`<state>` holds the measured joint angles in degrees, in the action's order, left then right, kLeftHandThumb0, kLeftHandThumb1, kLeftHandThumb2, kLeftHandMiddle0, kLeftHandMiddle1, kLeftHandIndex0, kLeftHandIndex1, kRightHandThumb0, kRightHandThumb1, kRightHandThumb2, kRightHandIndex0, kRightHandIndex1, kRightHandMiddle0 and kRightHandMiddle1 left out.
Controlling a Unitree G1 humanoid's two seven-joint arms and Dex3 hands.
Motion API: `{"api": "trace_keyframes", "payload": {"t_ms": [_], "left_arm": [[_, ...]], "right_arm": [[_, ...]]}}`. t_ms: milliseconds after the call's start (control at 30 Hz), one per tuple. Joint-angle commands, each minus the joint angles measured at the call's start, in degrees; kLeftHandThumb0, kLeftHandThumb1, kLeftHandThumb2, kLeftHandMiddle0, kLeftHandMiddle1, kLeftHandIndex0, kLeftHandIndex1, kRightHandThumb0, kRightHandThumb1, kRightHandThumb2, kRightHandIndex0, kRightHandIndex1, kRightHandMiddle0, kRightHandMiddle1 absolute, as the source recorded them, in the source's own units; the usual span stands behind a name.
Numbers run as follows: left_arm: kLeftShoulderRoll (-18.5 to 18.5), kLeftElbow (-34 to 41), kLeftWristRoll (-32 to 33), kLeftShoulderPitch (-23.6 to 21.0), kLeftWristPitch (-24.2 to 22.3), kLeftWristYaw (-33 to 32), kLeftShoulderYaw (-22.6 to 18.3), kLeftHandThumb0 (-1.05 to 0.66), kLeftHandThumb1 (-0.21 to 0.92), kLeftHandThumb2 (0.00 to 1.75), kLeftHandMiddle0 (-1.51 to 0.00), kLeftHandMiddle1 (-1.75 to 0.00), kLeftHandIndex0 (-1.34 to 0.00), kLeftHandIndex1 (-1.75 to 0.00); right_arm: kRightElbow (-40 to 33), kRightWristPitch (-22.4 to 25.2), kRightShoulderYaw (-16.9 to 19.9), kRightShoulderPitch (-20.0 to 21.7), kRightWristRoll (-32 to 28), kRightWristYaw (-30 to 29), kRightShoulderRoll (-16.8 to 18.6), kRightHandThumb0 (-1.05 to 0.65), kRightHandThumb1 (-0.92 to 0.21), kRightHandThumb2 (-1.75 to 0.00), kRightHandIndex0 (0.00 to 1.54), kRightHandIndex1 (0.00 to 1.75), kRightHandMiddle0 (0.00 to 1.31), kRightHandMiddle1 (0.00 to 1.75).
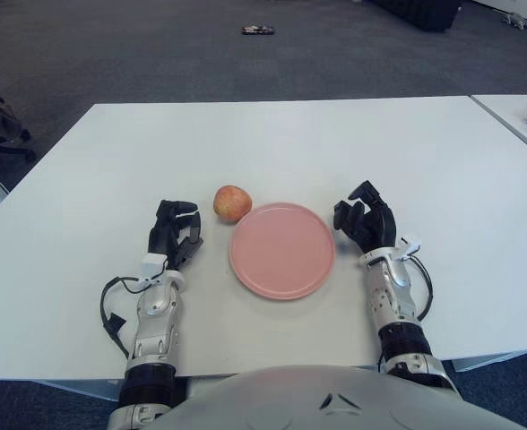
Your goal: Put the apple into the plate.
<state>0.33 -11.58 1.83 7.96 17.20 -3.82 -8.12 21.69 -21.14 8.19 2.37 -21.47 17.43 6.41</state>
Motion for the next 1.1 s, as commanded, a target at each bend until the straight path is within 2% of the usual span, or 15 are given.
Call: {"api": "trace_keyframes", "payload": {"t_ms": [0, 133, 367, 500, 600, 733, 800, 867, 900, 1033, 1067], "left_arm": [[-0.41, -1.35, 0.57, 0.4, -0.59, -0.07, -0.21, -0.37, 0.78, 0.72, -0.35, -1.52, -0.27, -1.75], [-0.76, -0.51, 0.58, 0.75, -0.6, -0.21, -0.23, -0.37, 0.8, 0.7, -0.34, -1.52, -0.26, -1.75], [-0.05, -0.25, -1.52, 0.1, 2.4, -1.27, -0.55, -0.37, 0.8, 0.7, -0.32, -1.55, -0.26, -1.75], [2.68, 4.92, -2.77, -0.61, 0.09, -1.15, -1.7, -0.36, 0.82, 0.67, -0.29, -1.58, -0.25, -1.75], [4.61, 6.03, -4.94, -1.63, 0.93, -1.33, -2.01, -0.36, 0.84, 0.64, -0.3, -1.56, -0.23, -1.75], [8.31, 5.01, -10.26, -3.01, 4.24, -2.28, -1.49, -0.36, 0.85, 0.63, -0.29, -1.52, -0.23, -1.75], [11.98, 7.08, -14.47, -3.69, 3.32, -2.04, -1.36, -0.36, 0.85, 0.62, -0.26, -1.5, -0.23, -1.75], [15.07, 9.23, -19.16, -4.1, 1.87, -2.04, -1.01, -0.52, 0.61, 0.94, -0.14, -1.47, -0.09, -1.63], [16.06, 10.08, -21.04, -4.2, 1.13, -2.1, -0.83, -0.58, 0.52, 1.02, -0.09, -1.4, -0.06, -1.54], [19.22, 12.8, -25.99, -5.58, -2.78, -0.68, 0.24, -0.7, 0.41, 1.07, -0.02, -1.18, -0.01, -1.31], [19.92, 13.19, -26.48, -6.02, -3.52, -0.09, 0.52, -0.75, 0.4, 1.04, -0.01, -1.02, -0.01, -1.13]], "right_arm": [[-3.35, 0.76, -0.22, -2.45, -0.82, 0.77, 0.29, -0.52, -0.22, -1.45, 1.32, 1.75, 0.7, 1.75], [-6.23, 1.81, -0.69, -4.29, -1.1, 1.04, 0.57, -0.53, -0.2, -1.47, 1.33, 1.75, 0.71, 1.75], [-9.99, 2.88, -1.51, -6.91, -1.49, 1.08, 1.22, -0.54, -0.19, -1.48, 1.32, 1.75, 0.72, 1.75], [-11.41, 2.56, -1.89, -8.32, -1.22, 1.11, 1.27, -0.54, -0.18, -1.5, 1.31, 1.75, 0.73, 1.75], [-12.39, 2.66, -2.23, -9.13, -1.12, 0.91, 1.39, -0.54, -0.17, -1.5, 1.32, 1.75, 0.73, 1.75], [-13.4, 3.07, -2.62, -9.89, -1.08, 0.44, 1.46, -0.54, -0.18, -1.49, 1.31, 1.75, 0.73, 1.75], [-13.71, 3.36, -2.79, -10.07, -1.07, 0.2, 1.54, -0.54, -0.18, -1.49, 1.31, 1.75, 0.72, 1.75], [-13.89, 3.57, -2.91, -10.15, -1.04, -0.08, 1.57, -0.54, -0.19, -1.48, 1.31, 1.75, 0.72, 1.75], [-13.91, 3.6, -2.97, -10.16, -1.0, -0.21, 1.59, -0.54, -0.19, -1.48, 1.31, 1.75, 0.72, 1.75], [-13.71, 3.43, -3.08, -10.1, -0.68, -0.7, 1.46, -0.53, -0.19, -1.48, 1.31, 1.75, 0.72, 1.75], [-13.64, 3.35, -3.14, -10.1, -0.64, -0.78, 1.45, -0.53, -0.19, -1.48, 1.31, 1.75, 0.72, 1.75]]}}
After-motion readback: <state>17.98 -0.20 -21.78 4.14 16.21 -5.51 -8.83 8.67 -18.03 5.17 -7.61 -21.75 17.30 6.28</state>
